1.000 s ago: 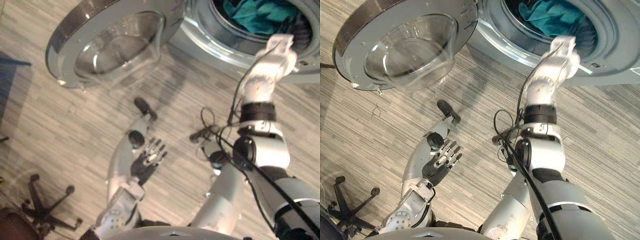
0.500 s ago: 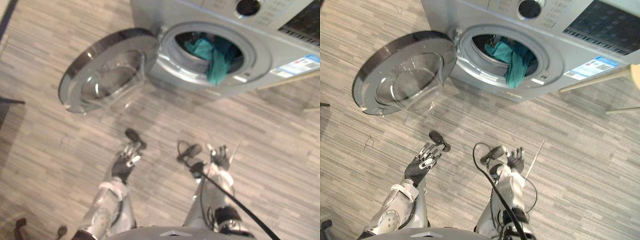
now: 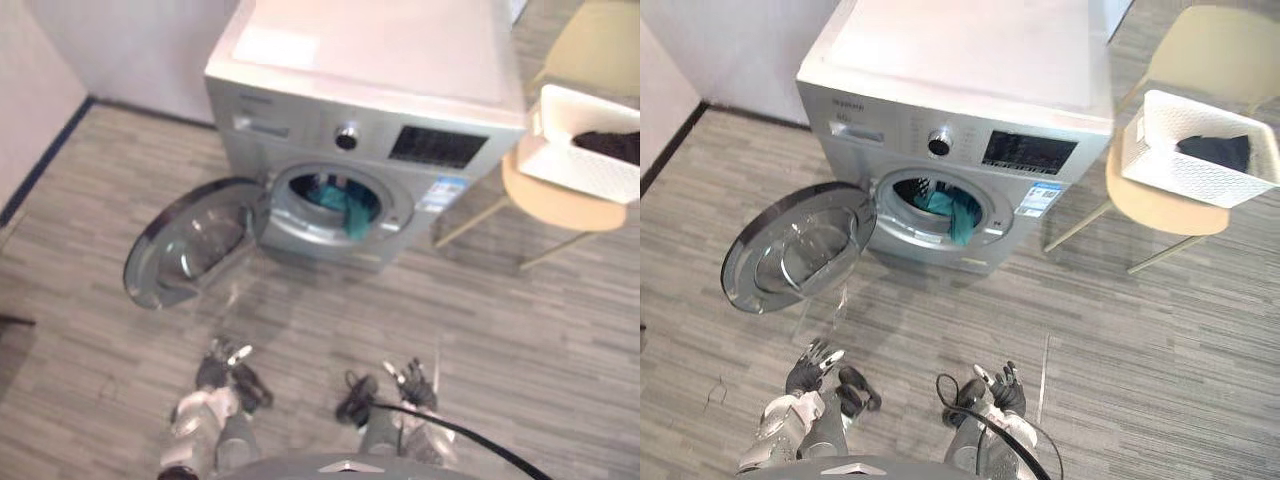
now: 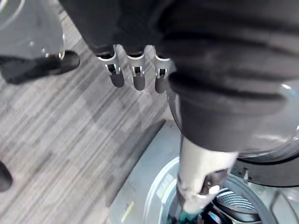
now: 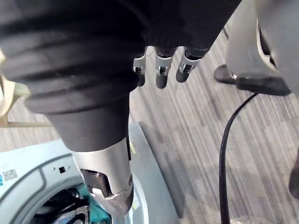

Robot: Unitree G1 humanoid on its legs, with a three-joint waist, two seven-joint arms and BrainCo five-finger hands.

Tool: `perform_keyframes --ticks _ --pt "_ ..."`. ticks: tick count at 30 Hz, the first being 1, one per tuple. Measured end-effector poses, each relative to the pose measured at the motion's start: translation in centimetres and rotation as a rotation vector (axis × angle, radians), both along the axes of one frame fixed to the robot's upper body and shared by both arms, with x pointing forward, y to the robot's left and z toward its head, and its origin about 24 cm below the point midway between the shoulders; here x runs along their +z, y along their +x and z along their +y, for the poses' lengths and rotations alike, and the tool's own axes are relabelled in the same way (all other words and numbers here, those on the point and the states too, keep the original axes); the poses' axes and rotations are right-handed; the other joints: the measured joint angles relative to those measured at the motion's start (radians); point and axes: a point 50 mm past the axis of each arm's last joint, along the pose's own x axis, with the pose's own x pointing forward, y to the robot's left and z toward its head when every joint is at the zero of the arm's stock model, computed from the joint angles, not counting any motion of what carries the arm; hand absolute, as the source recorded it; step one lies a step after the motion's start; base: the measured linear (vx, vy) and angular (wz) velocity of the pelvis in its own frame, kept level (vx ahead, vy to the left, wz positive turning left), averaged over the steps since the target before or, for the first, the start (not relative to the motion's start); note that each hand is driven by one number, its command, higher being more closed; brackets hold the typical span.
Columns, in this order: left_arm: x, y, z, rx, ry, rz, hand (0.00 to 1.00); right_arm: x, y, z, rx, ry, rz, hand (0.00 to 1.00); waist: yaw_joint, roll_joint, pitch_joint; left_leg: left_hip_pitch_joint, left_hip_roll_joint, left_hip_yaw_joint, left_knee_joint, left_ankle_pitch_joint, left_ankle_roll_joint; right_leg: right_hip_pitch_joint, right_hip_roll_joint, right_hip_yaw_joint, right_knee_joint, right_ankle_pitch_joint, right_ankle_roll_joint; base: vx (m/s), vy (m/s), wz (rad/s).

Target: Pick up the laundry basket with both hands and put the clothes into the washing machine.

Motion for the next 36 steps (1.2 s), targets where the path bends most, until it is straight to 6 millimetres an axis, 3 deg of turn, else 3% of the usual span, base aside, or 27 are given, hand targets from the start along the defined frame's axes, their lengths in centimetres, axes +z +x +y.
perform_keyframes --ticks 4,6,10,16,17,23,27,31,33,36 --pt "-1.8 -2.9 1.0 0.052 0.037 0.148 0.00 -1.8 -3.1 -1.6 -0.071 -0.033 0.161 0.00 -0.010 -0.007 -0.044 0.081 -0.057 0.006 -0.103 0.037 -0.010 0.057 0.040 0.048 -0.117 0.064 0.011 0.04 0.005 -0.26" --pt "-2.5 -4.3 1.6 0.099 0.052 0.215 0.00 -2.8 -5.5 -2.5 -0.158 -0.022 0.260 0.00 -0.012 -0.002 -0.054 0.160 -0.099 0.005 -0.188 0.081 -0.011 0.133 0.062 0.054 -0.202 0.105 0.019 0.08 0.029 -0.15" --pt "-3.1 -6.4 1.9 0.152 0.054 0.287 0.00 -3.3 -8.5 -3.3 -0.240 -0.012 0.340 0.00 -0.016 0.007 -0.087 0.249 -0.149 -0.020 -0.272 0.125 0.004 0.232 0.087 0.042 -0.283 0.149 0.039 0.08 0.025 0.02" --pt "-3.4 -7.7 1.7 0.188 0.040 0.321 0.00 -3.3 -8.8 -3.8 -0.258 -0.038 0.358 0.00 -0.009 0.011 -0.100 0.327 -0.173 -0.081 -0.331 0.140 -0.016 0.311 0.096 0.030 -0.307 0.149 0.035 0.04 0.034 0.04" --pt "-3.9 -9.5 1.7 0.210 0.034 0.377 0.00 -3.9 -8.7 -2.8 -0.243 0.006 0.403 0.00 -0.008 0.006 -0.132 0.371 -0.250 -0.127 -0.419 0.150 -0.018 0.344 0.079 0.083 -0.367 0.163 0.055 0.00 0.000 0.00" --pt "-3.8 -9.4 1.7 0.207 0.034 0.373 0.00 -3.9 -8.3 -2.9 -0.240 0.003 0.395 0.00 -0.007 0.008 -0.130 0.363 -0.255 -0.143 -0.424 0.151 -0.017 0.344 0.072 0.061 -0.359 0.156 0.064 0.00 0.003 0.08" --pt "-3.7 -9.0 1.4 0.198 0.045 0.366 0.00 -3.7 -8.2 -3.5 -0.171 -0.054 0.411 0.00 -0.004 0.020 -0.121 0.339 -0.267 -0.159 -0.424 0.136 -0.011 0.329 0.042 0.019 -0.330 0.138 0.083 0.00 0.058 0.18" --pt "-3.6 -8.5 1.4 0.171 0.068 0.358 0.00 -3.5 -6.2 -3.1 -0.039 -0.109 0.391 0.00 0.004 0.019 -0.108 0.310 -0.265 -0.106 -0.414 0.125 -0.007 0.287 0.012 -0.042 -0.294 0.143 0.075 0.05 0.057 -0.20" --pt "-3.4 -8.0 1.7 0.159 0.083 0.343 0.00 -3.4 -5.2 -2.6 0.033 -0.135 0.379 0.00 0.002 0.017 -0.097 0.284 -0.220 -0.075 -0.310 0.082 -0.007 0.277 0.010 -0.036 -0.278 0.145 0.071 0.11 -0.021 -0.45" --pt "-3.3 -7.5 1.9 0.150 0.095 0.327 0.00 -3.3 -5.0 -2.9 0.095 -0.177 0.385 0.00 -0.001 0.013 -0.078 0.256 -0.120 -0.038 -0.147 0.019 -0.012 0.279 0.050 -0.034 -0.269 0.142 0.067 0.09 -0.120 -0.34"
